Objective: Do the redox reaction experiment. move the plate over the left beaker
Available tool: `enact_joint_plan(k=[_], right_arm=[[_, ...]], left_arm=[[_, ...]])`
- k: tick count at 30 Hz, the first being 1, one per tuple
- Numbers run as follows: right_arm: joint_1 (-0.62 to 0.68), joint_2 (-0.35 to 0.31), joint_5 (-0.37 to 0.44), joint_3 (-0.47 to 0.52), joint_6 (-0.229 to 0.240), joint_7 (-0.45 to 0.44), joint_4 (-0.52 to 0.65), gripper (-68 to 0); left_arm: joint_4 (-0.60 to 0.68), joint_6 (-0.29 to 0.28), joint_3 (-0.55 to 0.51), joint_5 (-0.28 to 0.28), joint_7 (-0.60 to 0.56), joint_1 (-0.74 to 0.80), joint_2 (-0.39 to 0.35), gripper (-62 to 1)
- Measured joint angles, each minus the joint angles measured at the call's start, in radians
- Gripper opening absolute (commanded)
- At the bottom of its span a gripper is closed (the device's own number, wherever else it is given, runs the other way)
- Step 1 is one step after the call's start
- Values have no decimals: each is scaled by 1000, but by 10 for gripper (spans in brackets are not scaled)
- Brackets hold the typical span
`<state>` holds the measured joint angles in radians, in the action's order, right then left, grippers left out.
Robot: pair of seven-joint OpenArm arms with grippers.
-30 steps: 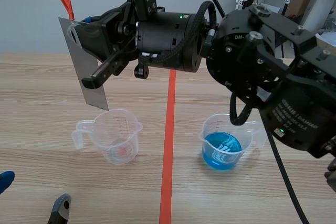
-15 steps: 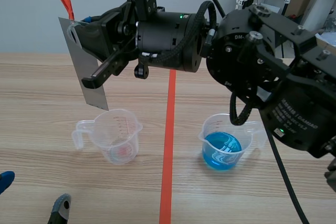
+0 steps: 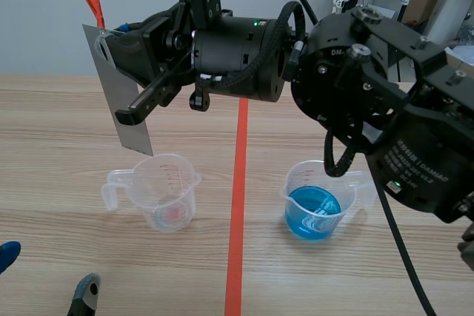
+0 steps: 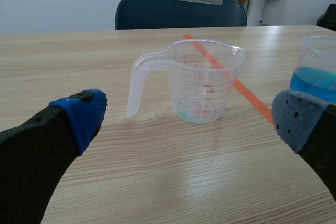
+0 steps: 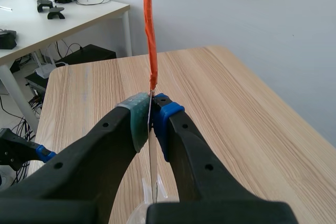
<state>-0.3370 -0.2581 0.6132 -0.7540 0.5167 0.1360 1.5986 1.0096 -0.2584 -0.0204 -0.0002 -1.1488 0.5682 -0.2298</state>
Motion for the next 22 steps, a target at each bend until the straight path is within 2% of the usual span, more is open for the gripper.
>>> enact_joint_plan(k=[22], right_arm=[[0, 0, 0, 0, 0, 0, 0, -669]], left_arm=[[0, 0, 0, 0, 14, 0, 0, 14]])
